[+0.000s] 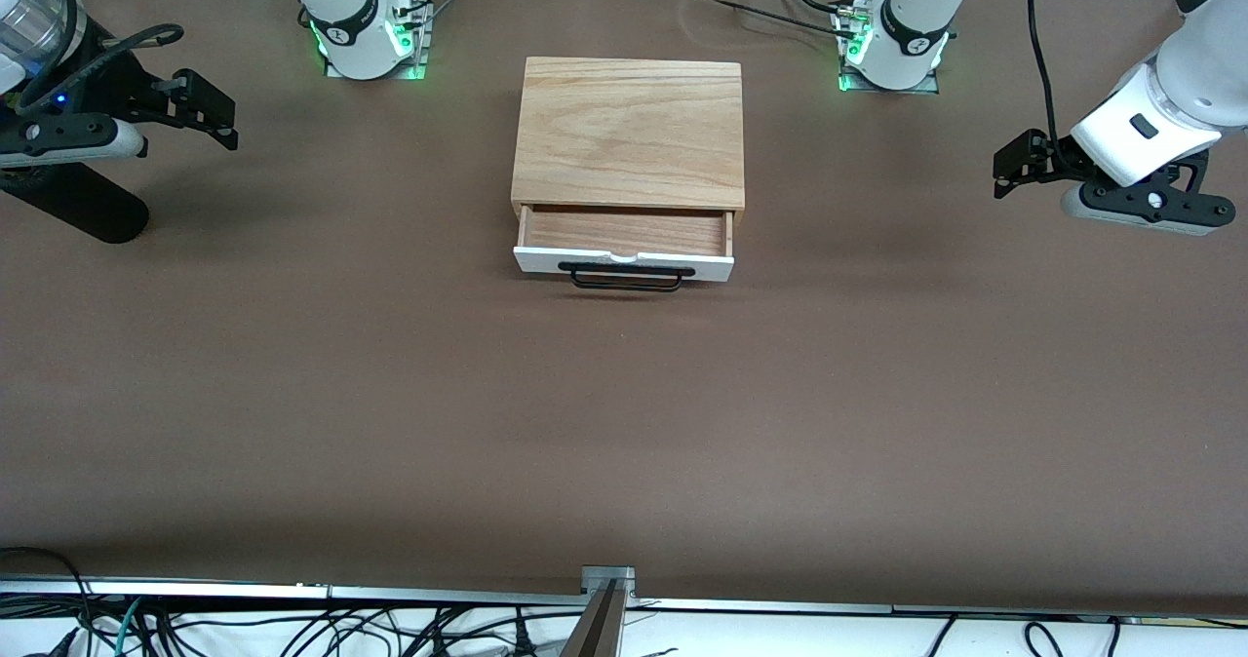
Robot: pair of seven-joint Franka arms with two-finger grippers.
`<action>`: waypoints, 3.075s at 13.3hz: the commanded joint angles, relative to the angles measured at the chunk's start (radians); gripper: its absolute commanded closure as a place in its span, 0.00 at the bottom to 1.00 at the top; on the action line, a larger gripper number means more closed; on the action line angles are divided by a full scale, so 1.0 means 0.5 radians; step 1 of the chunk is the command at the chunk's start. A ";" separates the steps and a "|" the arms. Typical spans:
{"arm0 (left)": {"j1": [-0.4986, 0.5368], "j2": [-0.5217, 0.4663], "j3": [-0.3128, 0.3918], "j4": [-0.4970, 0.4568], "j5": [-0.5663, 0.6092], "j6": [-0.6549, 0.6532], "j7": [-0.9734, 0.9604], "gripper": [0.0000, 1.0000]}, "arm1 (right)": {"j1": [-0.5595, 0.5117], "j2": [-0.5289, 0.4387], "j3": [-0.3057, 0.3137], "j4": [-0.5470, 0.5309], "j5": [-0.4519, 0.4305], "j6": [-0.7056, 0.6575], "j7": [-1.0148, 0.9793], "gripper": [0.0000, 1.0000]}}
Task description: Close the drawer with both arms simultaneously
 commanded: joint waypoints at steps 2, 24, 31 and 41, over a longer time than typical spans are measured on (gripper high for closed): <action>-0.003 -0.028 0.003 0.002 -0.023 -0.019 -0.007 0.00 | 0.000 0.002 -0.005 0.041 0.019 -0.097 -0.002 0.00; -0.009 -0.019 -0.019 0.054 -0.013 -0.043 0.008 0.00 | 0.000 0.023 -0.005 0.038 0.035 -0.091 -0.027 0.00; -0.006 -0.006 -0.006 0.073 -0.001 -0.043 -0.004 0.00 | 0.000 0.023 -0.005 0.032 0.041 -0.085 -0.027 0.00; -0.009 0.000 -0.019 0.073 -0.016 -0.043 -0.007 0.00 | 0.000 0.023 -0.005 0.029 0.041 -0.085 -0.027 0.00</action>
